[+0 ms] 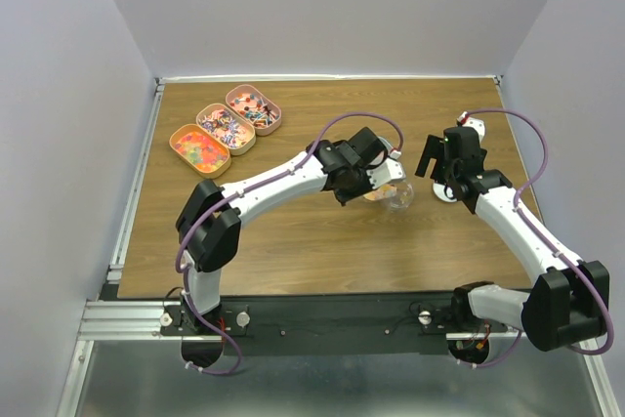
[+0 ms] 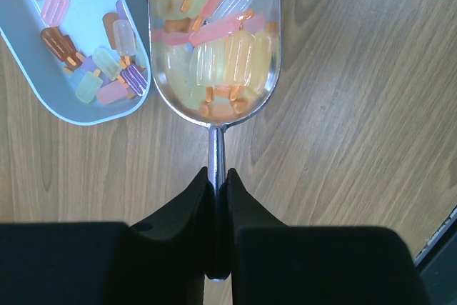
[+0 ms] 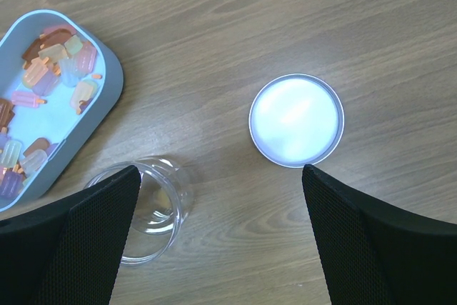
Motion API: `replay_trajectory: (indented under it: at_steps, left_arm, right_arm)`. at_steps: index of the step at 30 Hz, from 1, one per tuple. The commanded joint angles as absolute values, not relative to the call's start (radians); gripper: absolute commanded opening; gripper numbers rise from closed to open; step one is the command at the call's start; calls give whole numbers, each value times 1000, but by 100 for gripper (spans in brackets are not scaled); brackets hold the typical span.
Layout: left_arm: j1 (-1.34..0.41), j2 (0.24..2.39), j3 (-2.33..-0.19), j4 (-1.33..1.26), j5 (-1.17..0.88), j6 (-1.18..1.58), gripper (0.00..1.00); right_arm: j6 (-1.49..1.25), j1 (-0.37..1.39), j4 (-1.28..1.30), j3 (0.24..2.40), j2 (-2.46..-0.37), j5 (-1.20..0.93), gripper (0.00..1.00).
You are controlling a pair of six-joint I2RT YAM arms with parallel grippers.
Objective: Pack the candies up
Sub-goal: Place the fake candies in the packing bottle.
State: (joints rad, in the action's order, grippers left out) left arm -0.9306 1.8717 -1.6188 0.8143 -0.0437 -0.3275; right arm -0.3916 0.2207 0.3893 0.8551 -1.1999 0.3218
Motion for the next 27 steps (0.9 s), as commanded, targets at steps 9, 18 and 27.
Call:
replay_trajectory:
  at_steps: [9,18,27]
  left_arm:
    - [-962,1913,-1689,902,63,-305,0]
    - [-992,1942,-1724,931,121,-295,0]
    - [-1012,1921,-1717,936,155,-319,0]
  right_arm:
    - [-388,219,361,834,-1177,302,100]
    - [-388,221,359,831,-1173,304,100]
    - [-388,221,353,825,-1169,301,100]
